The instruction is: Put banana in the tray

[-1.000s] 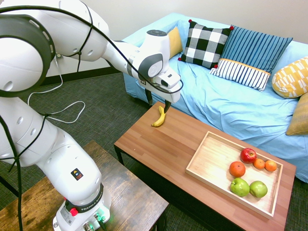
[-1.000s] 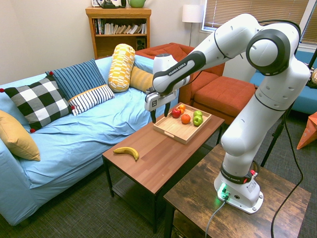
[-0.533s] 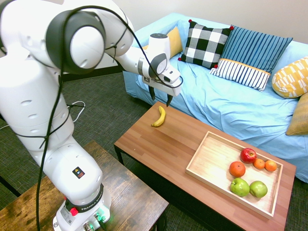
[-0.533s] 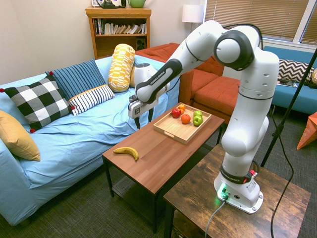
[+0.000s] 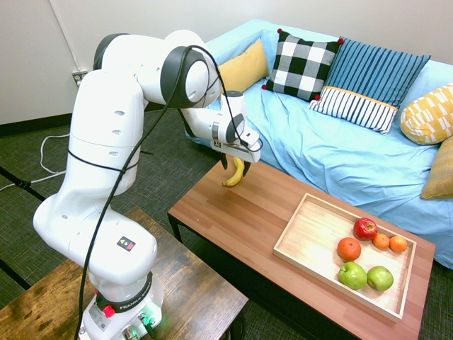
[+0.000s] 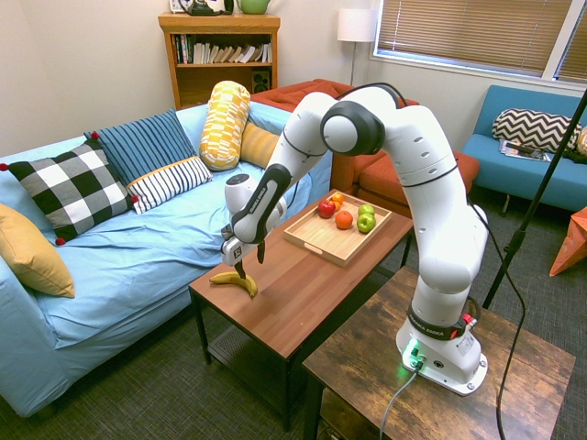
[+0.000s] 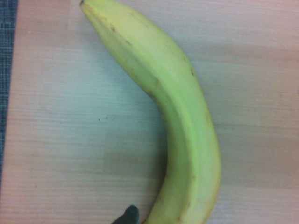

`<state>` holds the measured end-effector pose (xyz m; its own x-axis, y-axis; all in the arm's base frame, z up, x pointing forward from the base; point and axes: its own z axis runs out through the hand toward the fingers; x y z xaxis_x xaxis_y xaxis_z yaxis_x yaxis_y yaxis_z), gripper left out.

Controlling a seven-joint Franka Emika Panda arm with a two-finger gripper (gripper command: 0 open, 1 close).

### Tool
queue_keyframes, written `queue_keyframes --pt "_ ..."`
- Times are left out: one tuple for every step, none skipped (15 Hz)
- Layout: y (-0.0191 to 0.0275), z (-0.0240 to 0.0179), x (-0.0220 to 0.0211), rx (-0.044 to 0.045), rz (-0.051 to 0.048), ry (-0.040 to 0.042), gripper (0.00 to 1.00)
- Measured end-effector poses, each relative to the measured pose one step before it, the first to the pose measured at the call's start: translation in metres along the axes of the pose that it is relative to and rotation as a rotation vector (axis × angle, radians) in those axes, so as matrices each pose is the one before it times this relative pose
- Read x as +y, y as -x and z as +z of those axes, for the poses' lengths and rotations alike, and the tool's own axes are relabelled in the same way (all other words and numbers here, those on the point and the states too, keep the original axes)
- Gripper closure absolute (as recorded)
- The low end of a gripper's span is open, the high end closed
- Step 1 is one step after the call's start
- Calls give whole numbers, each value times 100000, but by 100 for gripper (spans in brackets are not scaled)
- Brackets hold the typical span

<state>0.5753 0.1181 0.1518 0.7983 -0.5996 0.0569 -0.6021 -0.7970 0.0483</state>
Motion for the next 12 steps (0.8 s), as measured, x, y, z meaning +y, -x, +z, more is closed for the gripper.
queue_keyframes --pt "-115 1194 -646 4 -162 913 0" --pt "-87 1100 -558 -176 14 624 0" --pt "-152 971 -443 -169 234 518 0" --pt "-245 882 -231 -36 392 633 0" --pt "-197 815 -99 -285 525 549 0" --pt "-150 806 41 -399 620 680 100" --pt "-181 204 -89 42 724 -414 100" --pt "-89 28 14 -177 695 -169 100" --pt "-14 11 14 -200 572 -111 100" --pt "-23 14 23 -163 435 -85 100" --pt "-7 39 53 -288 684 -202 100" --pt "-22 17 39 -304 754 -255 100"
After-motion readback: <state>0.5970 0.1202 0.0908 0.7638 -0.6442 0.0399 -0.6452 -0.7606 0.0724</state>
